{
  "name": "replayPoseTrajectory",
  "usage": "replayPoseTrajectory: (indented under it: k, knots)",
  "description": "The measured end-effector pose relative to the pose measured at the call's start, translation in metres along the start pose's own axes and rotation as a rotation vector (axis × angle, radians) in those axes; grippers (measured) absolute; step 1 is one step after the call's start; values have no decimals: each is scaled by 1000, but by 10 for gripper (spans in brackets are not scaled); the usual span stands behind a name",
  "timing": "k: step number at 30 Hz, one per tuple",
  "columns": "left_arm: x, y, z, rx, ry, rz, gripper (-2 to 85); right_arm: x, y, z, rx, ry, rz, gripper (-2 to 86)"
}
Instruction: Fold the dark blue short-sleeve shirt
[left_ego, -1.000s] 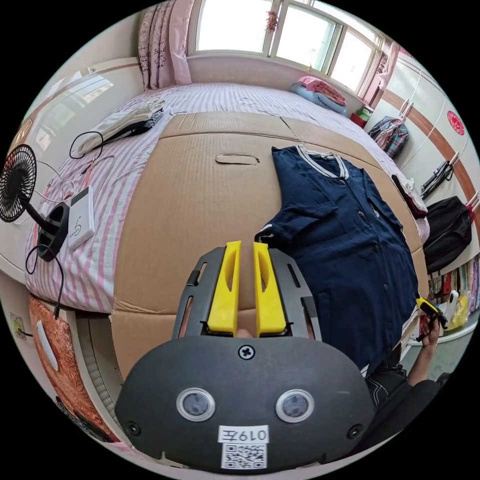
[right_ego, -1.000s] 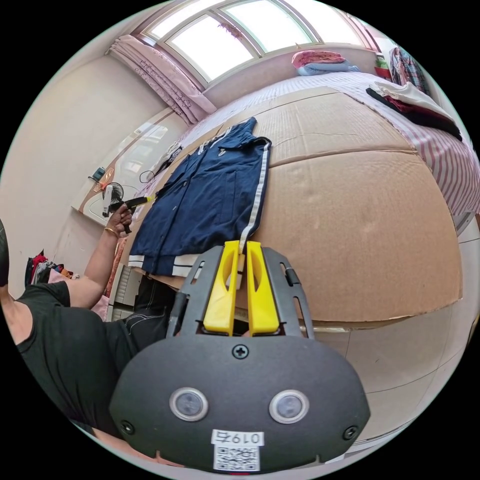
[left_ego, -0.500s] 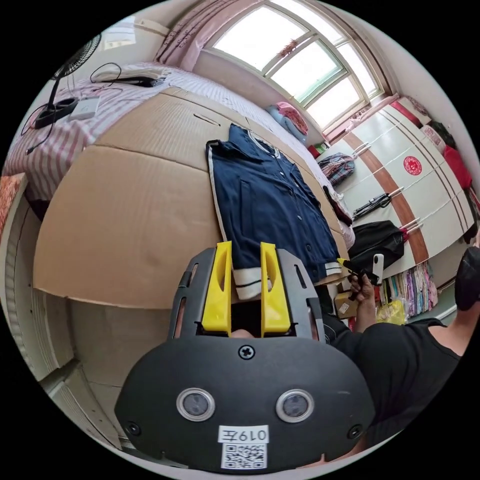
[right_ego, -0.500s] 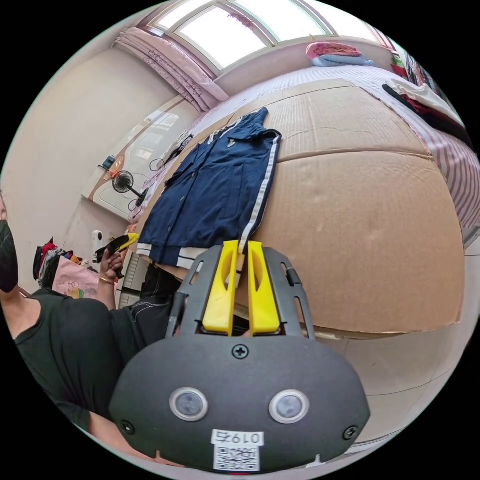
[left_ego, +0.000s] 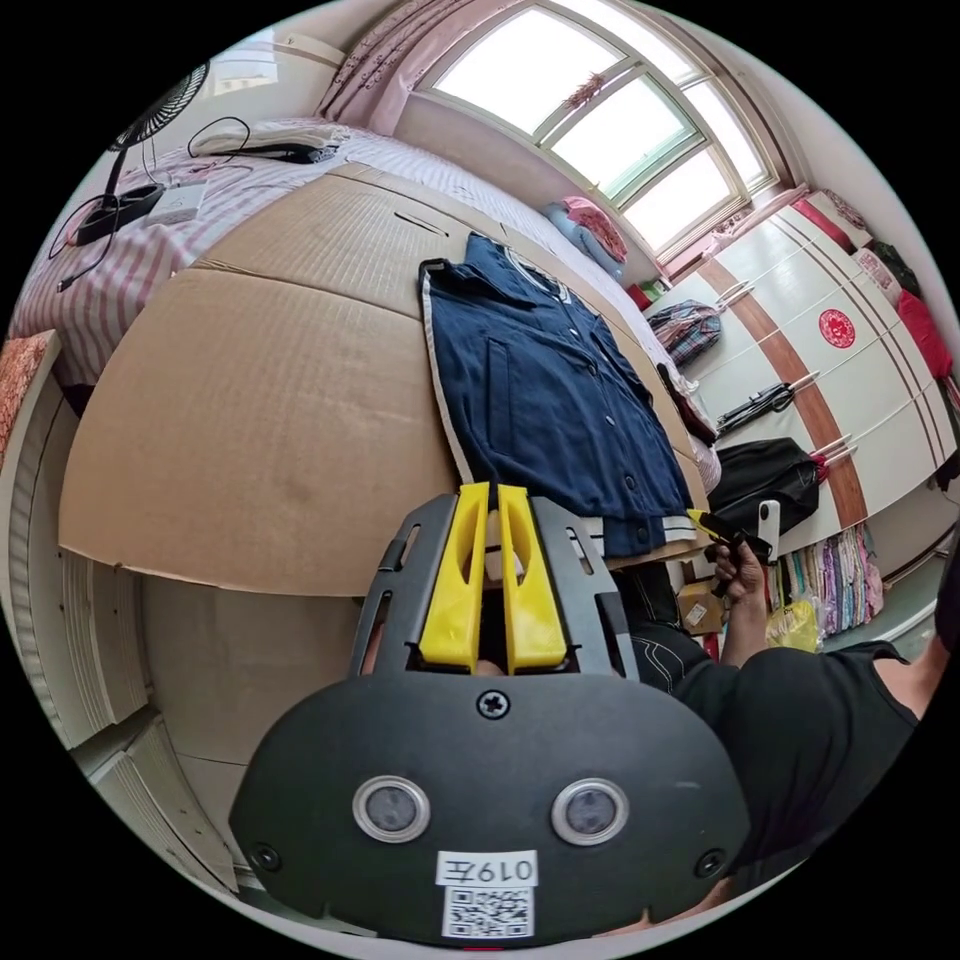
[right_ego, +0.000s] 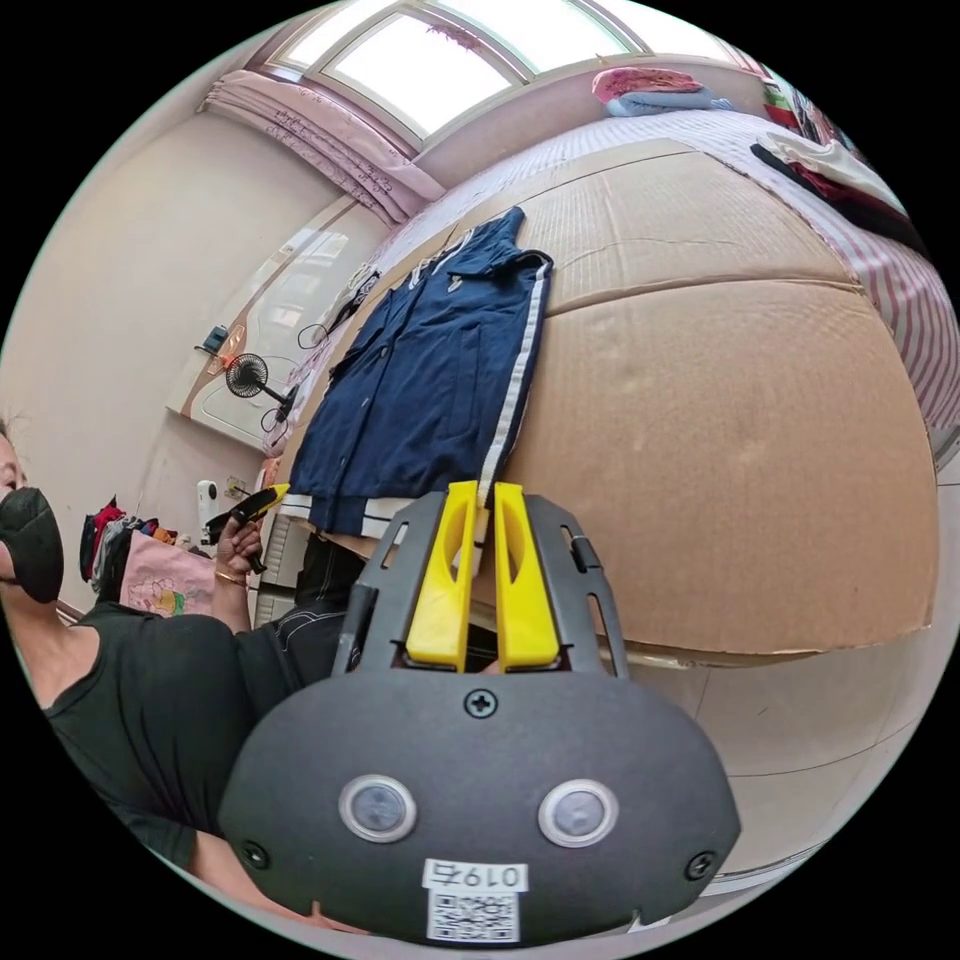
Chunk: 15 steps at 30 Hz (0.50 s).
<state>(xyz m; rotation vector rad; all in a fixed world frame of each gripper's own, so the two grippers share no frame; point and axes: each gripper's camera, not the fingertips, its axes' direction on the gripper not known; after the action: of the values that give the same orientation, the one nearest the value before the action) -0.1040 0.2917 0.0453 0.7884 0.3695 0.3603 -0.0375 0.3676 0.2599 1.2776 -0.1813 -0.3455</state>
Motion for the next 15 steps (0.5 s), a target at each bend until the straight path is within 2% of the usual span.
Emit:
replayPoseTrajectory:
  k: [4, 8, 15]
  knots:
    - [-13, -2, -22, -6, -31, -10, 20, -2, 0, -9, -4, -23, -16, 19]
    - [-15, 3, -28, -29, 21, -19, 28, 13, 1, -14, 3, -50, 21, 21]
    - [-20, 31, -58, 43, 55, -115, 69, 19, 1, -34, -1, -57, 7, 36]
